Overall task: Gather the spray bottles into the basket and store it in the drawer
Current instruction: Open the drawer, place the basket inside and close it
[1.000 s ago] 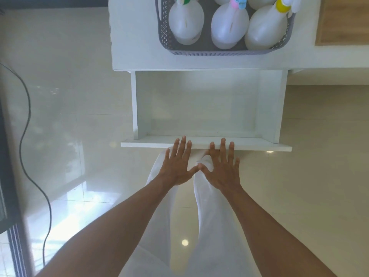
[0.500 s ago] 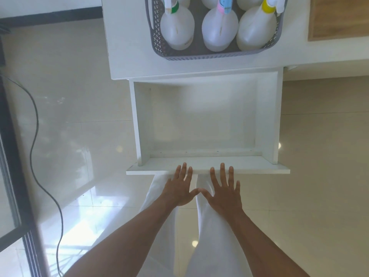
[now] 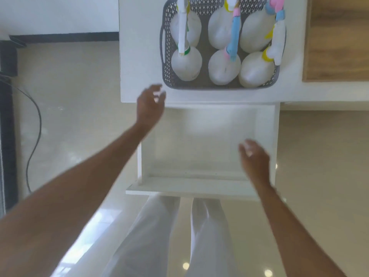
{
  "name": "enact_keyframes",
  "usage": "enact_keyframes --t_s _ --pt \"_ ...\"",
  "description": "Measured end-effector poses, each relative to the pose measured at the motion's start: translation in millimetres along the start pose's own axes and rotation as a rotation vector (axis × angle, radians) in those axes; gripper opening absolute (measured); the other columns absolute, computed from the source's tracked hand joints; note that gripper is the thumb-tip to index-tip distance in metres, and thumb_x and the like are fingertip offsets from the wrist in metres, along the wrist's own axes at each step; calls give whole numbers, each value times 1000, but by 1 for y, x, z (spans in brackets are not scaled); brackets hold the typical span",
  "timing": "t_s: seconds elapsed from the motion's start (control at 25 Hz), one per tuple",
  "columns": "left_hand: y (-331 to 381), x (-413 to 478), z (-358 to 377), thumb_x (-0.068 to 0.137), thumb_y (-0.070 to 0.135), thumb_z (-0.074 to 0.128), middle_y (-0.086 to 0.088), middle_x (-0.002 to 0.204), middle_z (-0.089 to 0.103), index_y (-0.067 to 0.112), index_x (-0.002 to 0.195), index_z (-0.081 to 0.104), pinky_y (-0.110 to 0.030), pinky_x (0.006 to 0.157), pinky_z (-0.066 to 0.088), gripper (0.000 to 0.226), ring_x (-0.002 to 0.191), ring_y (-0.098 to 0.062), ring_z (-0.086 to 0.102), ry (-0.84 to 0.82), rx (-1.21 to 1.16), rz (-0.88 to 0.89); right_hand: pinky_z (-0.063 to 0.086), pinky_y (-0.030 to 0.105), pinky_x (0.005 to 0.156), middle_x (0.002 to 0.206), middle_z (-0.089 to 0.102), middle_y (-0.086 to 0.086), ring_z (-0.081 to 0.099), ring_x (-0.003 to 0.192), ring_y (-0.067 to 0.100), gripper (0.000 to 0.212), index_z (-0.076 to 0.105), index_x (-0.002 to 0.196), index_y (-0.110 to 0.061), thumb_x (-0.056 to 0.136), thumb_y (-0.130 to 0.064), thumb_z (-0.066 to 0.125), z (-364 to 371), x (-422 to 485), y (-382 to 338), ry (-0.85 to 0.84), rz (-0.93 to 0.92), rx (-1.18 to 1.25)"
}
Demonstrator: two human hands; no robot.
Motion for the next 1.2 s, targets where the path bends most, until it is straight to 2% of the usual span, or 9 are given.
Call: enact_keyframes --t_s 0.24,0.4,0.52,0.64,0.76,0.88,0.96,1.08,1.2 --pt "73 117 -34 95 28 57 -3 102 64 13 127 61 -32 79 57 35 88 -17 61 -76 -278 -258 51 36 86 89 63 -3 59 92 16 12 65 91 -24 91 -29 55 -130 162 -94 257 181 517" --pt "81 130 -22 96 23 59 -5 104 66 12 117 63 -35 87 57 24 89 -19 62 -178 -269 -318 54 37 99 112 62 2 60 100 16 31 68 125 -9 97 -16 57 -139 209 -130 55 159 425" --pt "92 132 -10 97 13 55 -8 95 68 15 90 62 -35 87 58 10 81 -20 64 -211 -323 -341 53 15 65 115 64 8 60 82 10 29 69 120 -11 92 -2 65 -132 214 -139 -109 120 349" --pt "96 136 -5 97 9 51 -12 90 69 10 88 59 -37 88 59 13 73 -22 63 -168 -356 -375 39 7 45 129 68 14 59 92 13 36 68 127 -5 91 -11 69 -134 228 -142 80 102 160" --pt "96 136 -7 99 11 52 -11 85 69 11 82 59 -38 86 59 19 69 -21 64 -158 -374 -385 38 5 40 137 62 25 59 53 -5 39 61 133 3 97 -10 56 -139 239 -147 136 117 147" --pt "97 133 -7 99 15 54 -6 77 67 10 84 61 -33 77 57 18 60 -16 63 -163 -377 -383 50 16 51 101 74 9 55 55 -2 27 74 112 0 87 -10 72 -143 232 -149 118 87 247" --pt "96 129 -8 98 17 56 -6 76 67 10 85 63 -32 75 56 17 60 -16 63 -164 -376 -385 60 21 60 99 72 9 64 65 2 5 72 84 -10 85 -6 76 -143 219 -152 73 72 320" --pt "93 118 -9 97 19 58 -5 78 67 11 85 64 -30 75 57 16 63 -16 63 -165 -385 -391 60 43 90 97 76 15 68 86 23 18 64 77 -11 87 1 73 -141 202 -150 26 50 381" --pt "90 100 -14 97 20 60 -4 77 67 11 86 65 -26 68 56 16 61 -14 62 -162 -402 -391 55 46 93 80 70 9 59 73 15 28 61 72 -17 89 4 68 -139 187 -142 7 47 368"
Point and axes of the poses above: each hand's wrist, its own x-axis towards the middle knuckle, its own z-axis out of the palm, y = z × x, the point moved 3 cm from there along x, towards the middle knuckle
